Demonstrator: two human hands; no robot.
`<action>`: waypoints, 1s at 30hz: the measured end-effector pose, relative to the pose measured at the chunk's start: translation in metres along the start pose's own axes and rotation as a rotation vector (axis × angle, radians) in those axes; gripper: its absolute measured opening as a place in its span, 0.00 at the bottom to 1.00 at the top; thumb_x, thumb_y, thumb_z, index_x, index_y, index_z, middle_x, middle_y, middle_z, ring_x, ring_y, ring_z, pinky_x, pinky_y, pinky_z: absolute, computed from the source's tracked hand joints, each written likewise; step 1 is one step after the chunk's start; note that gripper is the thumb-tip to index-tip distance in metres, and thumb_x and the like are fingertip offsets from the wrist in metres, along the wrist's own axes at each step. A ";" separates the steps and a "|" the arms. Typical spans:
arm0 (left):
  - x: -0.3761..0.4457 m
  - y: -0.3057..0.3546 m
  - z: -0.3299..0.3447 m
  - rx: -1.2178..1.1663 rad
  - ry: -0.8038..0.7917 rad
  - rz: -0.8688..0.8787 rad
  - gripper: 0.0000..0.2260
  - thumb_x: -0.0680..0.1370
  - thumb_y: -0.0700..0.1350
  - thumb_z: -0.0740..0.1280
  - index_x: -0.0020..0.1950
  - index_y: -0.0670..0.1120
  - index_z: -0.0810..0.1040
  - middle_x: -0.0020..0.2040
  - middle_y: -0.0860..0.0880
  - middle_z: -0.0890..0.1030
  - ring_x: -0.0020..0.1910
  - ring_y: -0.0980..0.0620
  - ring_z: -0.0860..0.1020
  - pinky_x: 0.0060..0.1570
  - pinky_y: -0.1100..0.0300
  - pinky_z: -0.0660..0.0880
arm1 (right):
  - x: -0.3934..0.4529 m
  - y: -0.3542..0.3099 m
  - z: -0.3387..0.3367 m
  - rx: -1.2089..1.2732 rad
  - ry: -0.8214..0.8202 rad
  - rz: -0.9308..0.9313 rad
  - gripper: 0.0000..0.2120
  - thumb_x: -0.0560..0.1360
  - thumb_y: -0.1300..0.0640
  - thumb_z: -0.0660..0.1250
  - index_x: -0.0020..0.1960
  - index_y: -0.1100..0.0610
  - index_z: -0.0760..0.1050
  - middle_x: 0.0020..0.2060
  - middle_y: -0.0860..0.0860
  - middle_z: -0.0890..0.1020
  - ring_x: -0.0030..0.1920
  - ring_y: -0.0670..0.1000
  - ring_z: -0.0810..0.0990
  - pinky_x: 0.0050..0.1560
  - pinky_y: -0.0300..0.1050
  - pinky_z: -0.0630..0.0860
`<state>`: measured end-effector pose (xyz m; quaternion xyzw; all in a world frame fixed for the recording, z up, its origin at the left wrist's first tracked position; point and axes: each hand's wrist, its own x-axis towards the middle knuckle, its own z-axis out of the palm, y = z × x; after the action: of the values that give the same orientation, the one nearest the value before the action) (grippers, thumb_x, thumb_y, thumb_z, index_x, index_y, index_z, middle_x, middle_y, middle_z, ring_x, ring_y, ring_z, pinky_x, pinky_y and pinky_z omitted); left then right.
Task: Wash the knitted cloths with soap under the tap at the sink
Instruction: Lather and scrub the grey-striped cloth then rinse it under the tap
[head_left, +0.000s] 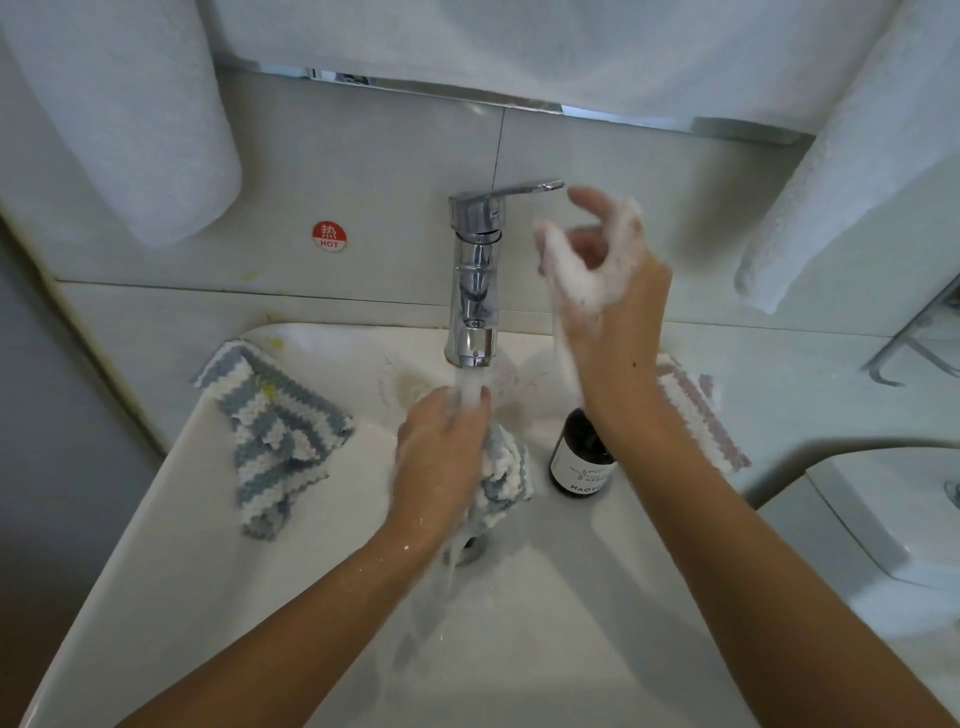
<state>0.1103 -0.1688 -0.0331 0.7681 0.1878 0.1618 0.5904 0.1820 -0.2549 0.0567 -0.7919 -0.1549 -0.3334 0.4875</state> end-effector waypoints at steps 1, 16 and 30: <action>0.000 0.000 0.000 -0.039 0.007 0.020 0.18 0.81 0.55 0.59 0.36 0.46 0.69 0.39 0.51 0.73 0.36 0.55 0.72 0.36 0.59 0.69 | -0.016 0.004 0.000 0.022 -0.040 0.057 0.17 0.77 0.50 0.64 0.63 0.55 0.73 0.38 0.46 0.82 0.39 0.47 0.82 0.46 0.54 0.80; 0.003 -0.003 0.000 -0.289 0.074 0.091 0.10 0.84 0.50 0.53 0.46 0.51 0.70 0.37 0.55 0.74 0.35 0.61 0.74 0.34 0.72 0.70 | -0.113 0.031 0.016 0.099 -0.654 0.481 0.21 0.77 0.68 0.63 0.69 0.61 0.69 0.43 0.44 0.75 0.54 0.58 0.78 0.51 0.42 0.73; -0.003 -0.017 0.014 -0.158 0.001 0.013 0.11 0.82 0.60 0.54 0.56 0.56 0.71 0.39 0.58 0.81 0.39 0.59 0.80 0.41 0.56 0.78 | -0.106 0.043 0.028 0.161 -0.281 0.401 0.16 0.82 0.49 0.56 0.38 0.48 0.74 0.32 0.45 0.77 0.35 0.47 0.77 0.38 0.50 0.74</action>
<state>0.1131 -0.1781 -0.0529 0.7202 0.1695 0.1803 0.6481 0.1401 -0.2421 -0.0523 -0.8041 -0.0872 -0.1033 0.5789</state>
